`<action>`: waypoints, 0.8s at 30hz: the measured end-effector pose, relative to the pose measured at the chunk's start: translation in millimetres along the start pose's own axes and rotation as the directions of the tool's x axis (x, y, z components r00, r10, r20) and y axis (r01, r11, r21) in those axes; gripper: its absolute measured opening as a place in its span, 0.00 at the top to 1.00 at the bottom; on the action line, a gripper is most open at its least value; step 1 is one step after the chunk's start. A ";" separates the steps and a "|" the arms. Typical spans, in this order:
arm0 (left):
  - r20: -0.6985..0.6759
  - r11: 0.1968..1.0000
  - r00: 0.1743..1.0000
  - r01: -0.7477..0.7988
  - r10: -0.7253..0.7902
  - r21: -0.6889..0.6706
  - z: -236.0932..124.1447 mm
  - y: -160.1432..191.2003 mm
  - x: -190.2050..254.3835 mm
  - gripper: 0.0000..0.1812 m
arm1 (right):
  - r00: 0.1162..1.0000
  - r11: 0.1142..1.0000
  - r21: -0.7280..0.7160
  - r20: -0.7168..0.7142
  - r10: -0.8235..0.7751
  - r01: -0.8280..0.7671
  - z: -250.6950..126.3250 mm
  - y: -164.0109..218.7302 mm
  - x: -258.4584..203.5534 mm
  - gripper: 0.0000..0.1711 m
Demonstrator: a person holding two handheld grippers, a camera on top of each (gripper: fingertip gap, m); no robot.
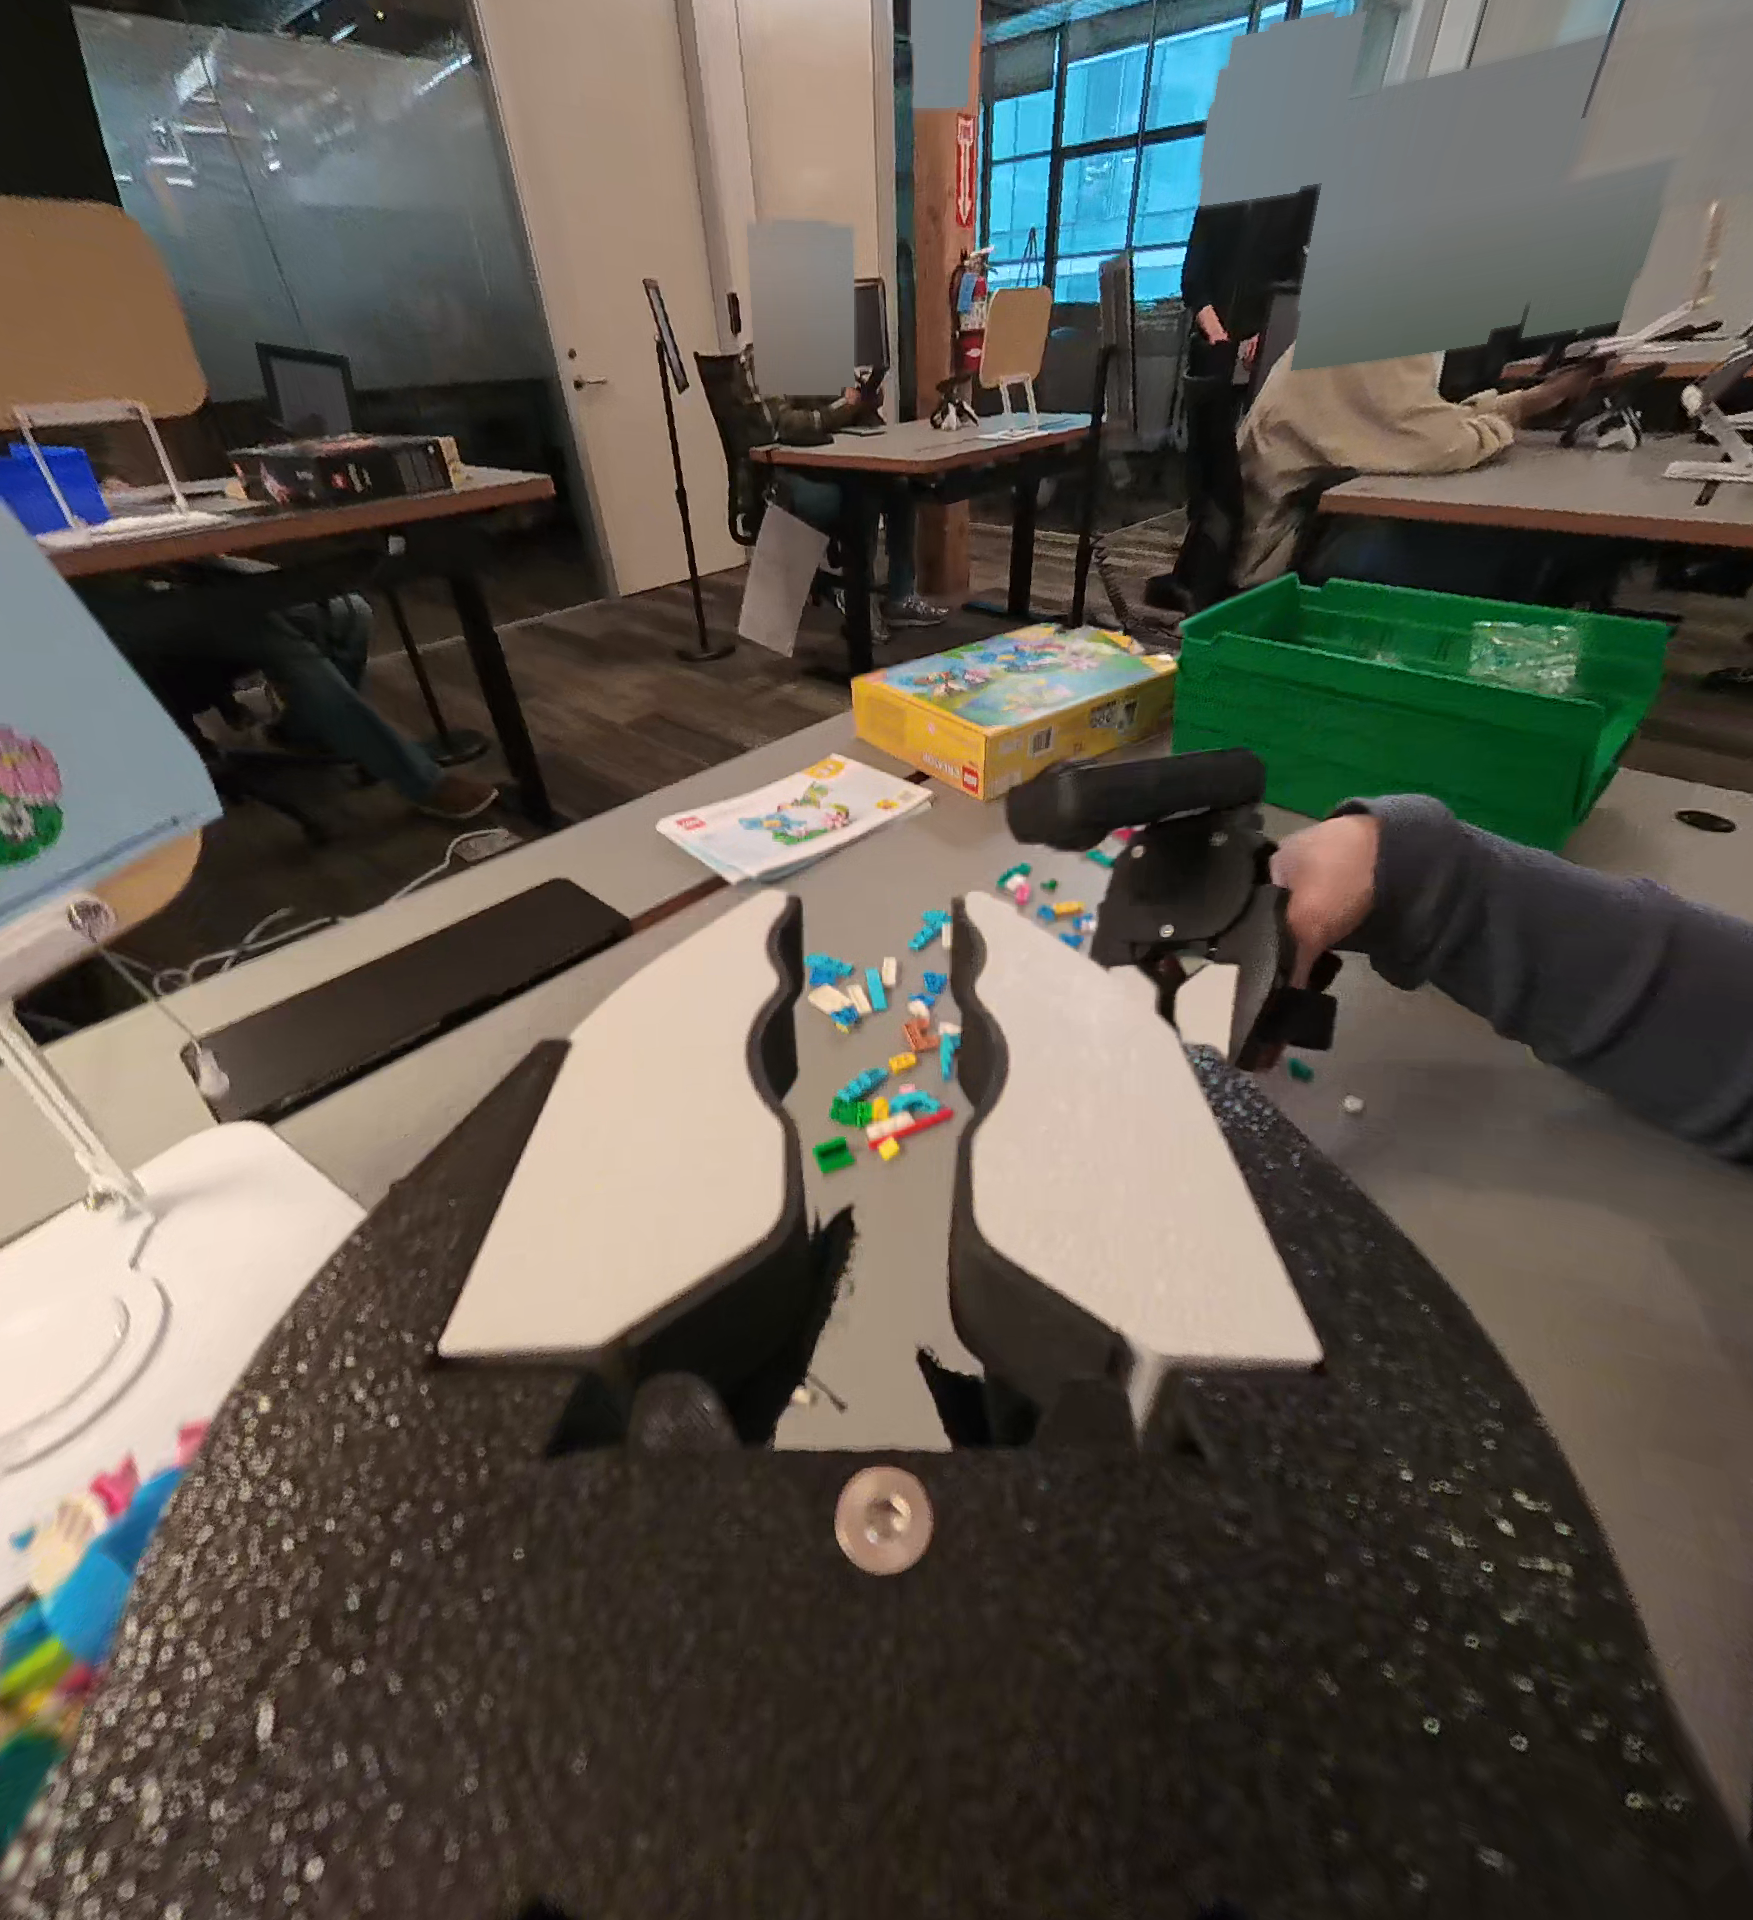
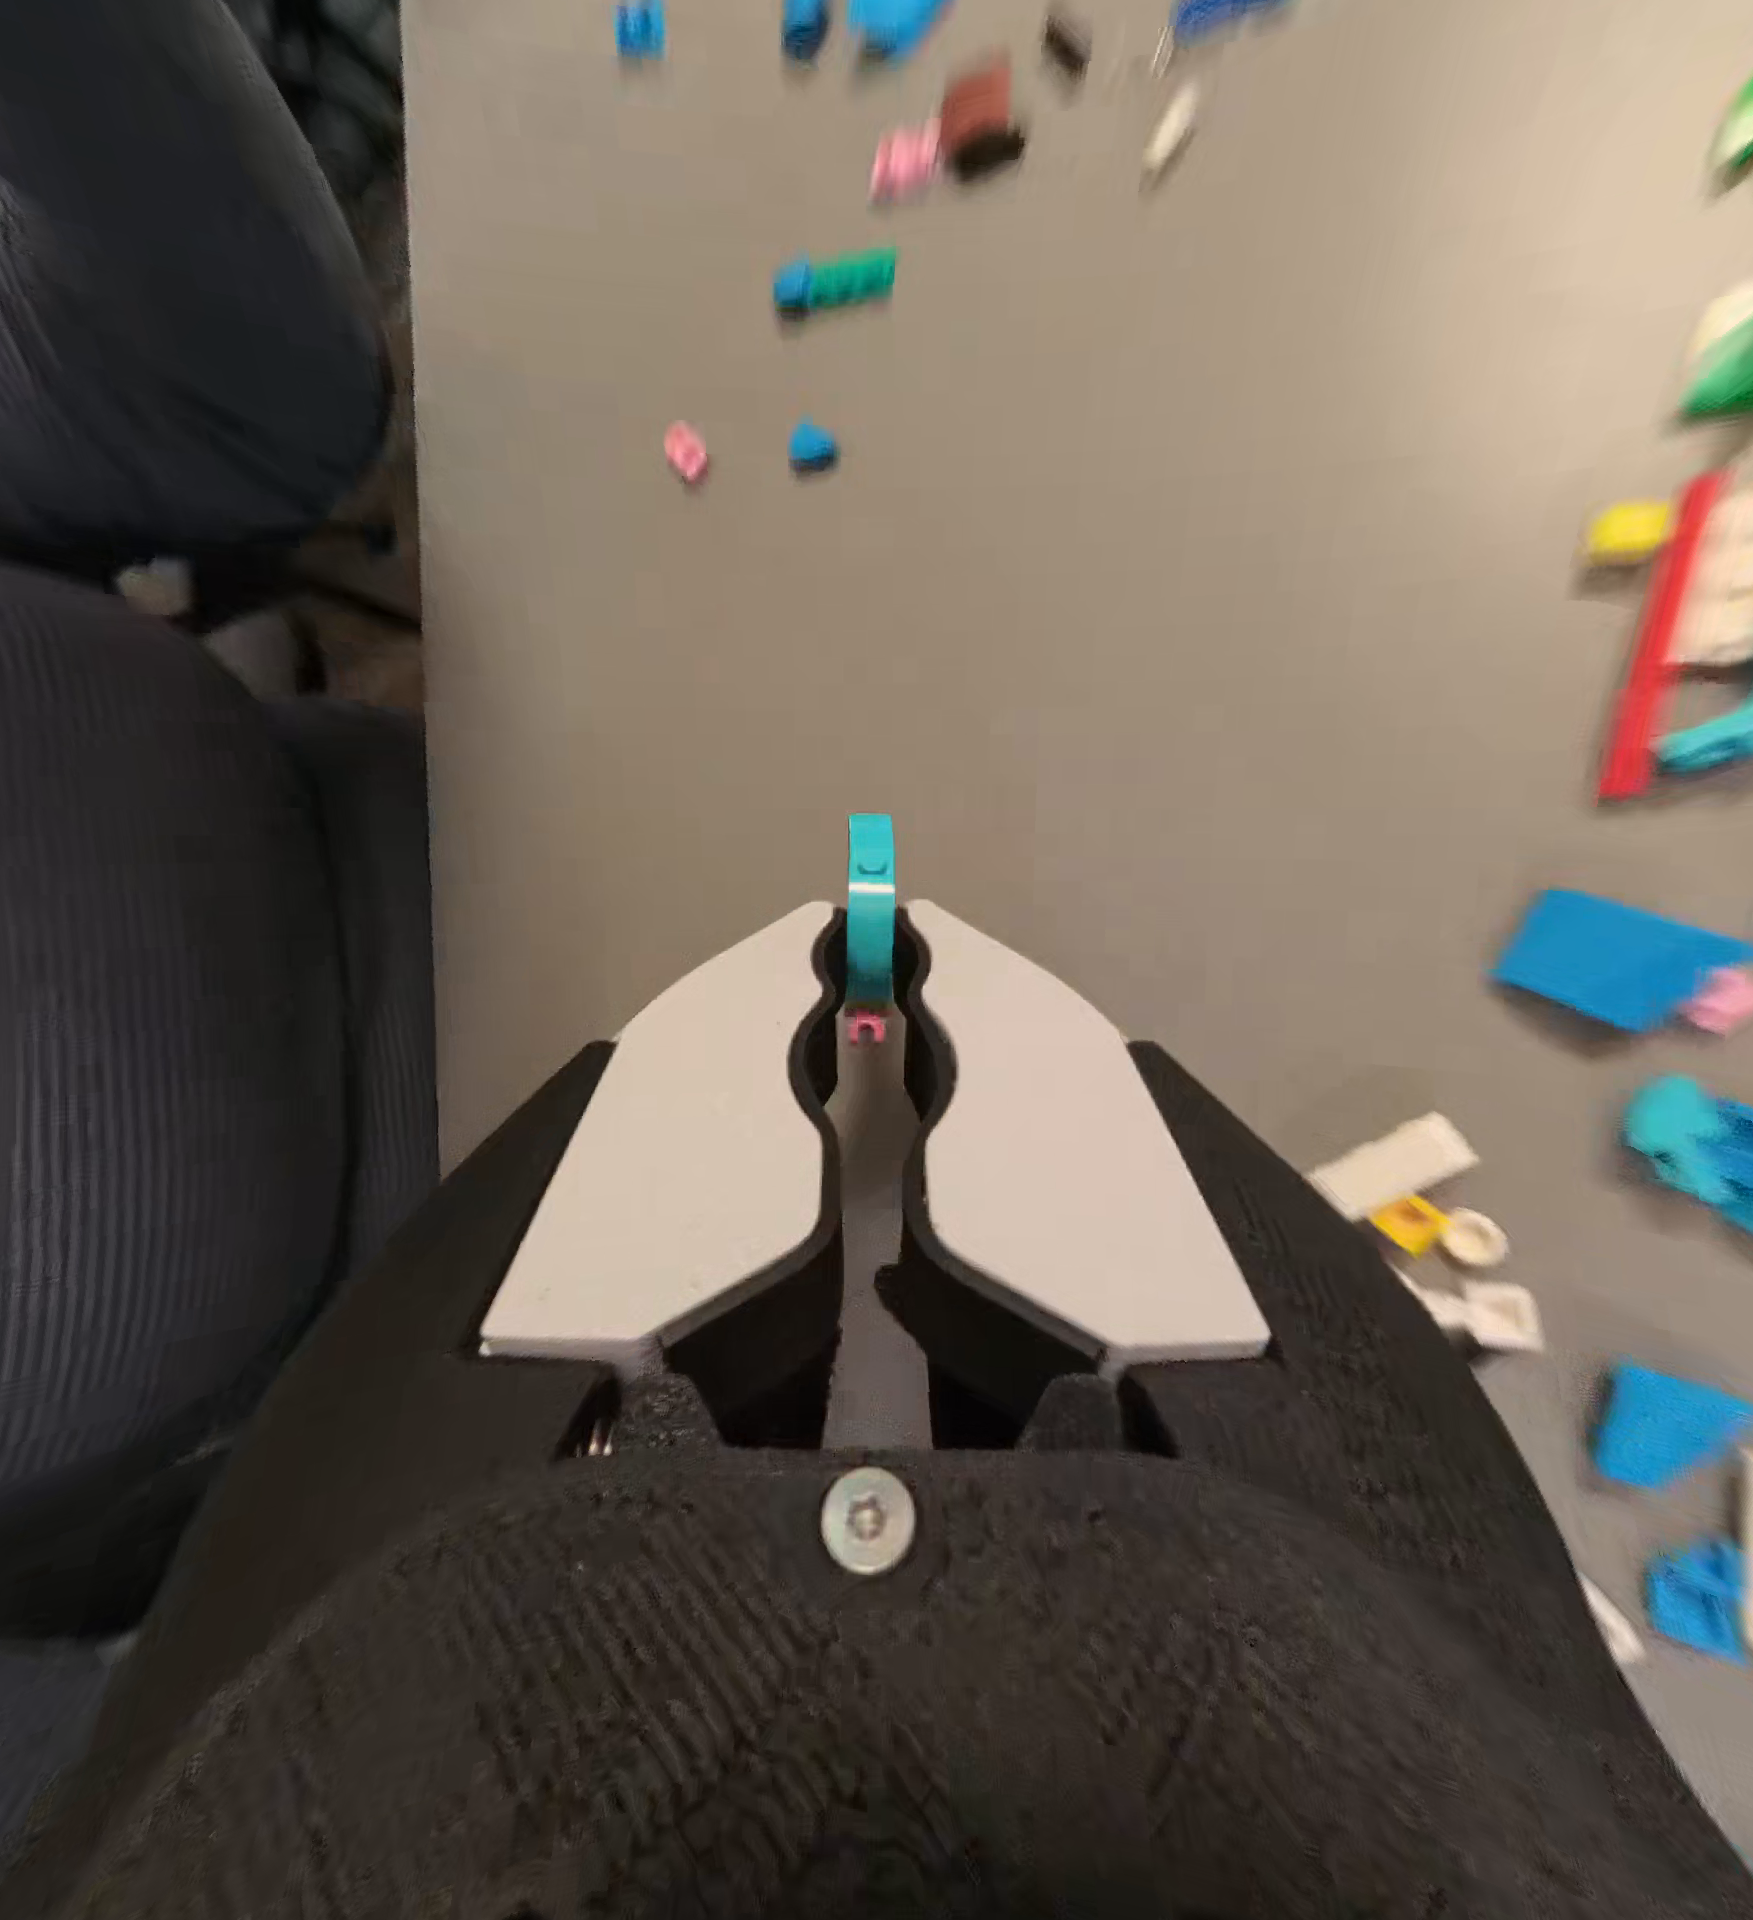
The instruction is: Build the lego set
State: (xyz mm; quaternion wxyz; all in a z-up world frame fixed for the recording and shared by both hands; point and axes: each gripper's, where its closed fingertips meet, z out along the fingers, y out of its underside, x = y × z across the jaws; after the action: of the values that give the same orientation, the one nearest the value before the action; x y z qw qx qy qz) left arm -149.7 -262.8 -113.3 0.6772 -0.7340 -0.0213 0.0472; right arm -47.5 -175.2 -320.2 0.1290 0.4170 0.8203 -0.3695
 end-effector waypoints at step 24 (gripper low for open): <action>0.291 0.994 0.951 -0.102 0.107 -0.032 -135.2 93.2 29.2 0.82 | 0.811 0.860 -0.047 -0.310 -0.496 0.508 15.1 1.9 15.8 0.68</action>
State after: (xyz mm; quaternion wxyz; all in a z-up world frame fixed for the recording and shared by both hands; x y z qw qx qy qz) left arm -110.4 -401.8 -196.7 0.6571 -0.7246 -0.0825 0.1907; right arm -57.3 -176.0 -339.8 -0.1119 0.2411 0.9038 -0.3354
